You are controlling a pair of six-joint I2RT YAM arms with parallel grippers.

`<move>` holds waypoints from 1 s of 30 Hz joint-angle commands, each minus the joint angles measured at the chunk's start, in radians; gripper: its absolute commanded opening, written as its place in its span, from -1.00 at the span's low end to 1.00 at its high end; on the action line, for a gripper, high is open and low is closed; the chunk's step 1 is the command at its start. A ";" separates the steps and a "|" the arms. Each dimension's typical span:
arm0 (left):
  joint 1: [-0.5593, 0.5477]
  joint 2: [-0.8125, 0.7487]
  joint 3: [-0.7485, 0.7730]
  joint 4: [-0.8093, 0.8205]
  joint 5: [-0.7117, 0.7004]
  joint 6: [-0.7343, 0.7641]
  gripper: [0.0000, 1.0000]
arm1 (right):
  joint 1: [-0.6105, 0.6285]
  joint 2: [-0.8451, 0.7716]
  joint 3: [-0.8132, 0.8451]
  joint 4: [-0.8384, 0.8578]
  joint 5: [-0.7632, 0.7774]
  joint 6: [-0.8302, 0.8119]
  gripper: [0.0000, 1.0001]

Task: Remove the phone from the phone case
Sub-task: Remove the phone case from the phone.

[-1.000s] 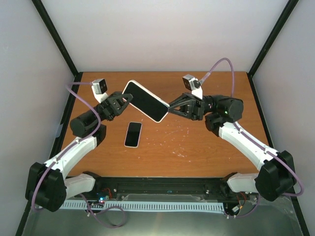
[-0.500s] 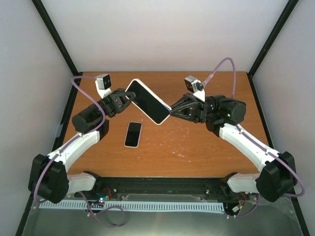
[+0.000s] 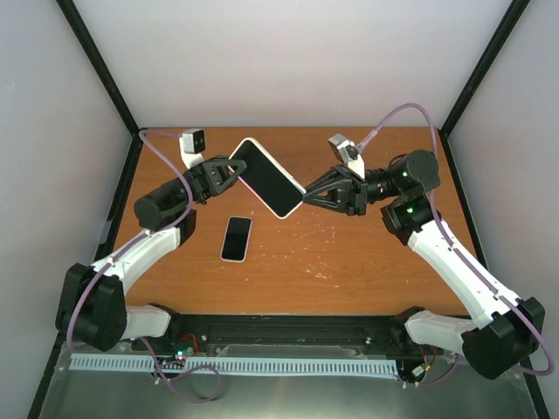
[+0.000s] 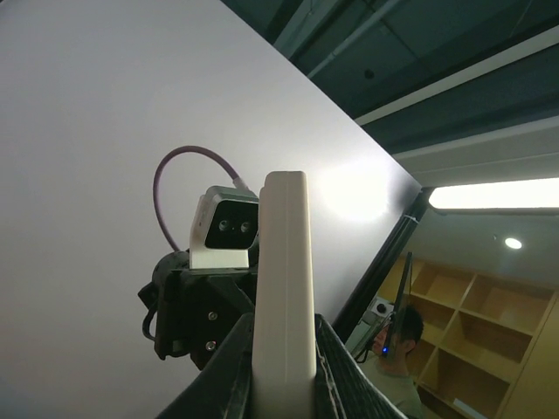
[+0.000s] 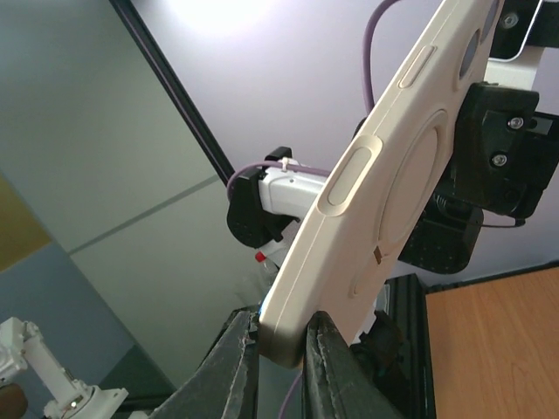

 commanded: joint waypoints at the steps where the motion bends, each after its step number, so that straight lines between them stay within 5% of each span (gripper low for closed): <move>1: -0.050 0.015 0.003 0.248 0.098 -0.026 -0.99 | 0.017 0.033 -0.029 -0.207 0.069 -0.125 -0.94; 5: -0.050 0.009 0.005 0.273 0.096 -0.049 -0.99 | -0.005 0.027 -0.048 -0.202 0.047 -0.147 -0.94; 10: -0.051 -0.004 0.031 0.291 0.104 -0.084 -0.99 | -0.021 0.064 0.021 -0.526 0.034 -0.427 -0.94; 17: -0.051 0.013 0.017 0.287 0.099 -0.097 -0.99 | -0.002 -0.019 0.092 -0.409 -0.073 -0.495 -0.94; 21: -0.055 0.050 0.016 0.287 0.101 -0.110 -0.99 | 0.060 0.012 0.251 -0.634 -0.056 -0.692 -0.94; 30: -0.170 0.084 0.159 0.269 0.150 -0.095 -0.99 | 0.048 0.184 0.266 -0.677 0.043 -0.648 -0.95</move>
